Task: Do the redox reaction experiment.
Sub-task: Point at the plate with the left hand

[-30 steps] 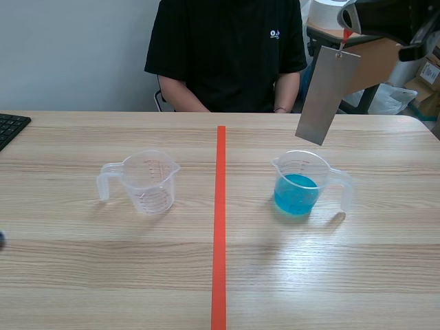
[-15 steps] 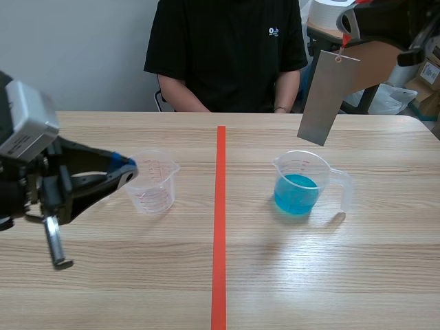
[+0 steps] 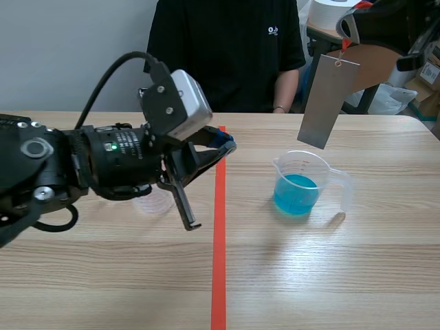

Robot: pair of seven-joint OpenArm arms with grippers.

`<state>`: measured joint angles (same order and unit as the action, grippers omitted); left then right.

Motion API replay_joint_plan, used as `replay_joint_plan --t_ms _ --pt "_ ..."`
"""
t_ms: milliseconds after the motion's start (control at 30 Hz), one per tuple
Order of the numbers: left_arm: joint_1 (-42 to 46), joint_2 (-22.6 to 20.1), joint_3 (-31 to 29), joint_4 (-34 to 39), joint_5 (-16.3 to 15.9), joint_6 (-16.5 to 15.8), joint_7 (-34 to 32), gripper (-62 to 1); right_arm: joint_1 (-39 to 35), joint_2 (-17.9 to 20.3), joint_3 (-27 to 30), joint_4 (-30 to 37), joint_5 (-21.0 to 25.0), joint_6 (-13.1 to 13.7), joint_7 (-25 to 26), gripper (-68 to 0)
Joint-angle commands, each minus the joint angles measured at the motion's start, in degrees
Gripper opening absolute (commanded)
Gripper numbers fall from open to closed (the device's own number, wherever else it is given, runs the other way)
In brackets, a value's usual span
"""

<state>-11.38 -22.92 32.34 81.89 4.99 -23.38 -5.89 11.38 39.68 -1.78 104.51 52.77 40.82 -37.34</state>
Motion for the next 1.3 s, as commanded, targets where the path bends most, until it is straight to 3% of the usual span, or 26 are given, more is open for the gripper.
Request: replay_joint_plan --t_ms 0,567,767,900,1267 --pt "-1.7 2.0 0.1 -2.0 0.3 0.8 -0.7 -56.2 0.7 0.6 0.6 0.0 0.3 -0.2 1.1 -66.0" --pt "-17.9 15.6 10.0 -25.0 3.7 4.9 -5.5 -56.2 0.7 0.6 0.6 0.0 0.3 -0.2 1.2 -66.0" --pt "-21.4 19.4 11.7 -30.3 3.7 8.4 -6.9 -56.2 0.7 0.6 0.6 0.0 0.4 -0.2 1.3 -66.0" --pt "-23.1 21.2 12.3 -34.1 3.7 10.4 -8.6 -56.2 0.7 0.6 0.6 0.0 0.4 -0.2 1.3 -66.0" --pt "-24.2 22.1 12.4 -40.0 5.9 10.4 -13.3 -56.2 0.7 0.6 0.6 0.0 0.3 -0.2 1.3 -66.0"
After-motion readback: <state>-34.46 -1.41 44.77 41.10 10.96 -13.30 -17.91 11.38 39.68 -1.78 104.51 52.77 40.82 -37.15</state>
